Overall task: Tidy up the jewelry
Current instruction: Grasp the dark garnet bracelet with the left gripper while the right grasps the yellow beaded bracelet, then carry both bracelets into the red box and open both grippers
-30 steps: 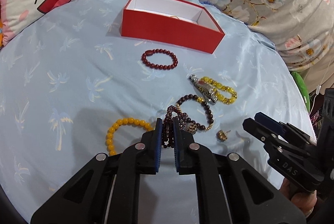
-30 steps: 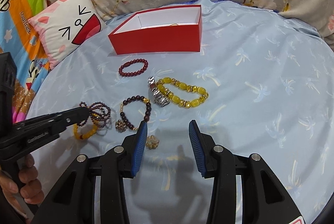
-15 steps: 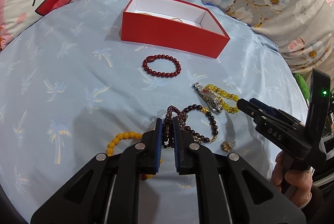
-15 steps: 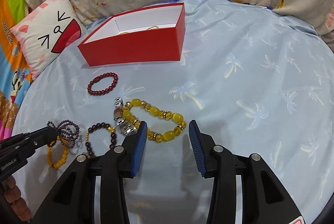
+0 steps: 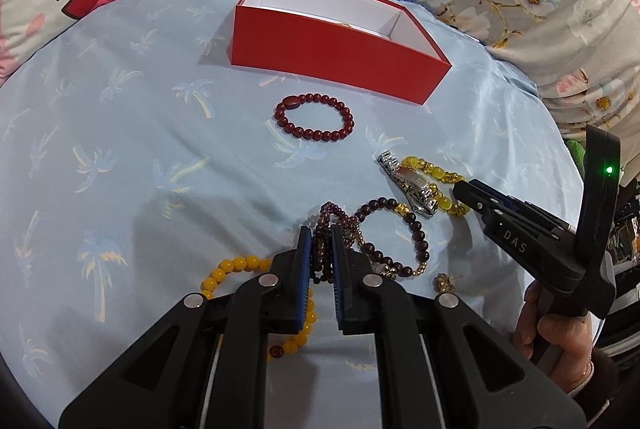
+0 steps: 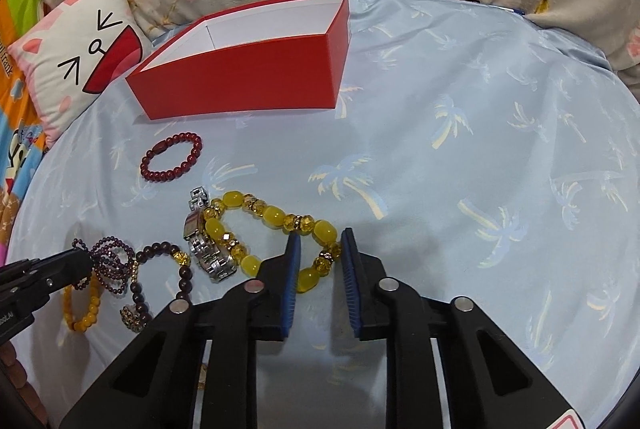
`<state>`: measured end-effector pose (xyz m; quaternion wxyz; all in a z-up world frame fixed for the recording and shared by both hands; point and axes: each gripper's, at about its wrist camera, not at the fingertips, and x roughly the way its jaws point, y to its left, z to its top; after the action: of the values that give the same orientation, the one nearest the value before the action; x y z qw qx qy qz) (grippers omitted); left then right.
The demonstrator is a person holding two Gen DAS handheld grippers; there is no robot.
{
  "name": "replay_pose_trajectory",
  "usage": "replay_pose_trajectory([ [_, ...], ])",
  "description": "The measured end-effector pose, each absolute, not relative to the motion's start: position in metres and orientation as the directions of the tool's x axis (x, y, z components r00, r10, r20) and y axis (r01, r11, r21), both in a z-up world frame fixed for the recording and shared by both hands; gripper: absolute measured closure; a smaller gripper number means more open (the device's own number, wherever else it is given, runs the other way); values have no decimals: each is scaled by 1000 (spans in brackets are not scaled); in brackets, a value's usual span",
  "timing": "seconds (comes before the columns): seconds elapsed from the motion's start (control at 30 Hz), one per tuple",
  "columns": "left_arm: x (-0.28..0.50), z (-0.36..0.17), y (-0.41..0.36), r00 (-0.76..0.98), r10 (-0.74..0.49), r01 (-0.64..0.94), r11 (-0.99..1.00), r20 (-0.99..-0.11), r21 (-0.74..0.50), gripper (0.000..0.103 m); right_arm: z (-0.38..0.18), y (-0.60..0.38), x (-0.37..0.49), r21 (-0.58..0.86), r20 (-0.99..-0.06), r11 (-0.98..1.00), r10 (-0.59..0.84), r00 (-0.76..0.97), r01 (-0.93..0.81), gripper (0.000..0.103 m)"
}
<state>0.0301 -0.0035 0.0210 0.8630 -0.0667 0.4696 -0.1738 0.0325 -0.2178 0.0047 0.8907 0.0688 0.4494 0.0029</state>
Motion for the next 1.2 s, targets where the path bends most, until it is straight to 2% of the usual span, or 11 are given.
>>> replay_pose_trajectory([
  [0.03, 30, 21, -4, 500, -361, 237, 931, -787, -277, 93, 5, -219, 33, 137, -803, 989, 76, 592, 60, 94],
  [0.2, 29, 25, -1, 511, -358, 231, 933, -782, -276, 93, 12, -225, 30, 197, -795, 978, 120, 595, 67, 94],
  [0.7, 39, 61, 5, 537, -375, 240, 927, -756, -289, 93, 91, -218, 25, 195, -697, 981, 132, 704, 9, 94],
  [0.97, 74, 99, 5, 579, -387, 268, 922, -718, -280, 93, 128, -217, 49, 203, -646, 979, 155, 748, -27, 94],
  [1.2, 129, 134, -2, 632, -397, 293, 918, -666, -269, 93, 159, -207, 102, 205, -597, 976, 184, 781, -74, 94],
])
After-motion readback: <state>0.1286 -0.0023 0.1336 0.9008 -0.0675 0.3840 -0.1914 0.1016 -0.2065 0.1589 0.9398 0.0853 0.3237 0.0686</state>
